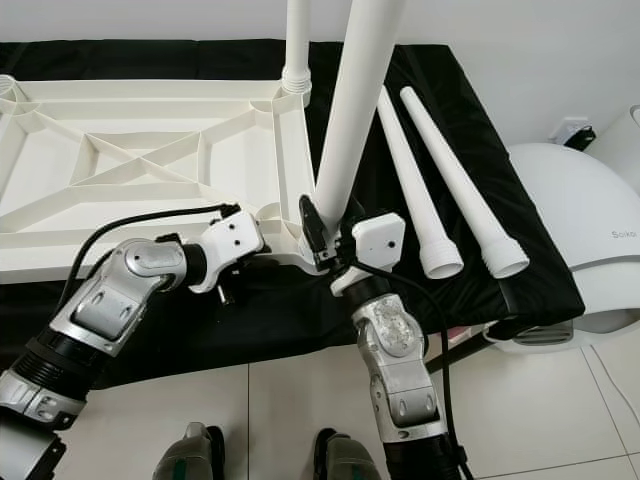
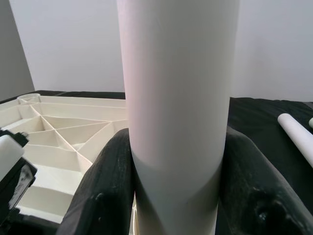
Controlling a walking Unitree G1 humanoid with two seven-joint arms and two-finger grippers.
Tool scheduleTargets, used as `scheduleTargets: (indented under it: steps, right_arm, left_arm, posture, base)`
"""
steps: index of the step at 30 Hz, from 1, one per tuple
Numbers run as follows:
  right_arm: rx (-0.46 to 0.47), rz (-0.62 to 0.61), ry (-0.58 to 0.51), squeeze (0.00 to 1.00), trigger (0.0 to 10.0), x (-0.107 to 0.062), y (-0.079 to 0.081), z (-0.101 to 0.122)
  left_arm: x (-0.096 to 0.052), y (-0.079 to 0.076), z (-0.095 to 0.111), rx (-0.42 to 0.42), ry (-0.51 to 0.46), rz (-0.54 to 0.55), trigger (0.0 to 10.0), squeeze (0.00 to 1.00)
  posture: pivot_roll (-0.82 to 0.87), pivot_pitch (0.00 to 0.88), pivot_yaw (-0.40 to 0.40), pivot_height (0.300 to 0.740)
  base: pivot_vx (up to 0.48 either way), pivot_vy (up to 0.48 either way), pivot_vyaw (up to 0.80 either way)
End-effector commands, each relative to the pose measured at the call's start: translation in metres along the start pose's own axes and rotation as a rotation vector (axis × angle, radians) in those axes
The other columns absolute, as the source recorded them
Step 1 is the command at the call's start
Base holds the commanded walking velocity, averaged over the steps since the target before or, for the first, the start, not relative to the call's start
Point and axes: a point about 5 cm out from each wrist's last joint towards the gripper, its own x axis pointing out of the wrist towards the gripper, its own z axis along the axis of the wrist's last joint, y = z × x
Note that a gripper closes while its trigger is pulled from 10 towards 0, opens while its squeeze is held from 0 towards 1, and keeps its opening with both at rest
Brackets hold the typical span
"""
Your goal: Building children table
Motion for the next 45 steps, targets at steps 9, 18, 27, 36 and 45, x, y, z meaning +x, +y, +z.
scheduleTargets:
  steps: [9,18,27,36,45]
  right_arm:
    - [0.034,-0.064,0.179,0.0,10.0,-0.0027,-0.0029,-0.0295]
    - [0.021,-0.069,0.177,0.0,10.0,-0.0069,-0.0015,-0.0273]
    - [0.013,-0.114,0.18,0.0,10.0,-0.0101,-0.0024,-0.0276]
    - [0.009,-0.13,0.168,0.0,10.0,-0.0083,-0.0063,-0.0253]
    - [-0.001,-0.111,0.15,0.0,10.0,-0.0051,-0.0076,-0.0218]
  left_arm:
    - [0.0015,-0.0006,0.0203,0.058,-0.068,-0.016,10.0,0.0]
    - [0.0009,-0.0003,0.0201,0.056,-0.067,-0.012,10.0,0.0]
    - [0.0019,-0.0007,0.0207,0.057,-0.071,-0.013,10.0,0.0]
    - [0.0027,-0.0013,0.0212,0.059,-0.073,-0.015,10.0,0.0]
    - [0.0031,-0.0013,0.0206,0.059,-0.072,-0.014,10.0,0.0]
  posture:
    - [0.02,0.193,-0.041,0.74]
    - [0.02,0.194,-0.044,0.74]
    - [0.02,0.191,-0.045,0.74]
    - [0.01,0.185,-0.045,0.74]
    - [0.02,0.181,-0.05,0.74]
  base:
    - [0.0,0.0,0.0]
    - [0.0,0.0,0.0]
    - [0.0,0.0,0.0]
    - [0.0,0.0,0.0]
    - [0.0,0.0,0.0]
